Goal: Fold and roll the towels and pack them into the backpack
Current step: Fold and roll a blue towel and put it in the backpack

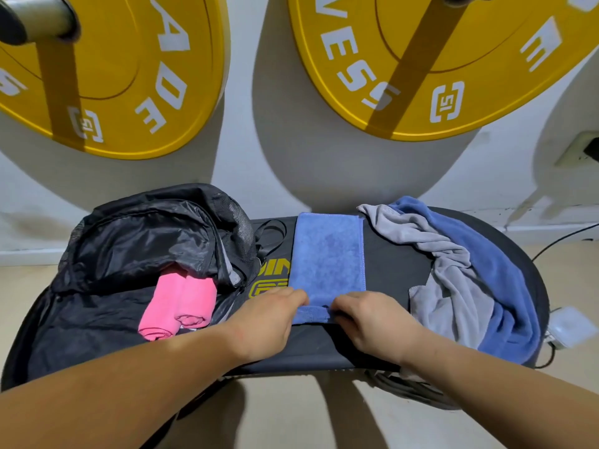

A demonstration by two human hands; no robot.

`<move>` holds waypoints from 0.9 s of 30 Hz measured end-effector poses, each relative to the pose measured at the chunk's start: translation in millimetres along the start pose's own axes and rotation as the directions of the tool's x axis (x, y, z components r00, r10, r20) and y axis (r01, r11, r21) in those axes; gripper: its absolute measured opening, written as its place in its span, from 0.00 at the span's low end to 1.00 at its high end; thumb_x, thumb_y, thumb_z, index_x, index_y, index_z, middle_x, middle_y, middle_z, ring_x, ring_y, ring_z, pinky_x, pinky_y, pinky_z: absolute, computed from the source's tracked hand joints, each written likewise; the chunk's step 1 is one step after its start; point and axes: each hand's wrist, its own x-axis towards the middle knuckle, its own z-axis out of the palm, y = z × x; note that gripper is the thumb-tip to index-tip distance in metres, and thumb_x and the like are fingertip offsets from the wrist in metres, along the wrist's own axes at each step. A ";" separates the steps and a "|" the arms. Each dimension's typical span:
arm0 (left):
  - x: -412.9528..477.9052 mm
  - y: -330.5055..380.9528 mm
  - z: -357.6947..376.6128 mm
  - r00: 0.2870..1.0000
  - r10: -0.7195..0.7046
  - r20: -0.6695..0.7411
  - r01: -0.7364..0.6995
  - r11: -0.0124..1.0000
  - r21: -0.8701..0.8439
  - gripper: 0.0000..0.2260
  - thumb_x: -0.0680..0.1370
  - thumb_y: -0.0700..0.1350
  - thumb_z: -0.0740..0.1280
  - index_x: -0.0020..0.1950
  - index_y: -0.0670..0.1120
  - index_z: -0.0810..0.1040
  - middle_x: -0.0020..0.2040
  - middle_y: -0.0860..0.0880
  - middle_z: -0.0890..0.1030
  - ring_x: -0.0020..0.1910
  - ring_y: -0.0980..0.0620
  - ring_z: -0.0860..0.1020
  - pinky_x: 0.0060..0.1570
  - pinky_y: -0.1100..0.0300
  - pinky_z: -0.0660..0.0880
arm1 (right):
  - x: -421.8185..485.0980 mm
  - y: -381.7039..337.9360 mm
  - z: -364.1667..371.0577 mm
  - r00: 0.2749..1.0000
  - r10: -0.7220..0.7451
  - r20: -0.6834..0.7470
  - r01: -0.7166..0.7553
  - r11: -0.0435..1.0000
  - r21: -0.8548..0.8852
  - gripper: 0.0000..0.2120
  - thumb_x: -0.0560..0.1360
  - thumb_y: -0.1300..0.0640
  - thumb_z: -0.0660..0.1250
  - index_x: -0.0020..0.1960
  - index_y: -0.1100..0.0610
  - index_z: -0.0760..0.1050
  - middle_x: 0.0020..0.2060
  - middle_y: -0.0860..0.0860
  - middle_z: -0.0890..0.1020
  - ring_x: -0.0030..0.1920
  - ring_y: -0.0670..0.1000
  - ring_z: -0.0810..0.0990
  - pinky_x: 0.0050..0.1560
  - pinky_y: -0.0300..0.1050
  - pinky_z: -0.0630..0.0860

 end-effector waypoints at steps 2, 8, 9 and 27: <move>2.3 -3.3 5.3 0.996 -0.083 0.036 0.088 0.980 -0.177 0.11 0.81 0.41 0.58 0.59 0.53 0.74 0.52 0.54 0.78 0.53 0.52 0.74 0.54 0.56 0.73 | 0.8 0.2 -5.8 0.996 0.084 0.032 -0.086 0.992 0.094 0.11 0.80 0.50 0.59 0.55 0.50 0.78 0.48 0.48 0.81 0.49 0.54 0.80 0.47 0.52 0.78; 1.1 -10.7 13.8 0.897 -0.388 0.210 0.435 0.694 -0.574 0.02 0.79 0.42 0.67 0.48 0.45 0.78 0.32 0.52 0.73 0.30 0.52 0.73 0.38 0.50 0.80 | 7.5 -3.7 -14.3 0.829 0.461 0.317 -0.560 0.690 0.459 0.10 0.74 0.54 0.75 0.41 0.59 0.79 0.33 0.52 0.83 0.31 0.51 0.79 0.32 0.41 0.77; -0.6 -9.5 16.0 0.889 -0.406 0.211 0.451 0.694 -0.562 0.04 0.78 0.43 0.69 0.46 0.43 0.78 0.31 0.51 0.74 0.29 0.53 0.73 0.36 0.52 0.80 | 7.2 -4.6 -13.3 0.792 0.505 0.344 -0.611 0.635 0.472 0.11 0.72 0.54 0.76 0.42 0.61 0.80 0.34 0.55 0.84 0.28 0.53 0.79 0.29 0.43 0.78; -17.3 4.1 18.4 0.989 0.140 0.051 -0.147 0.976 0.163 0.08 0.77 0.43 0.59 0.54 0.49 0.75 0.53 0.50 0.75 0.54 0.47 0.72 0.48 0.48 0.77 | -12.8 -12.9 2.5 0.994 -0.109 -0.027 0.093 0.934 -0.346 0.15 0.59 0.42 0.75 0.35 0.51 0.75 0.33 0.47 0.74 0.31 0.51 0.76 0.28 0.43 0.66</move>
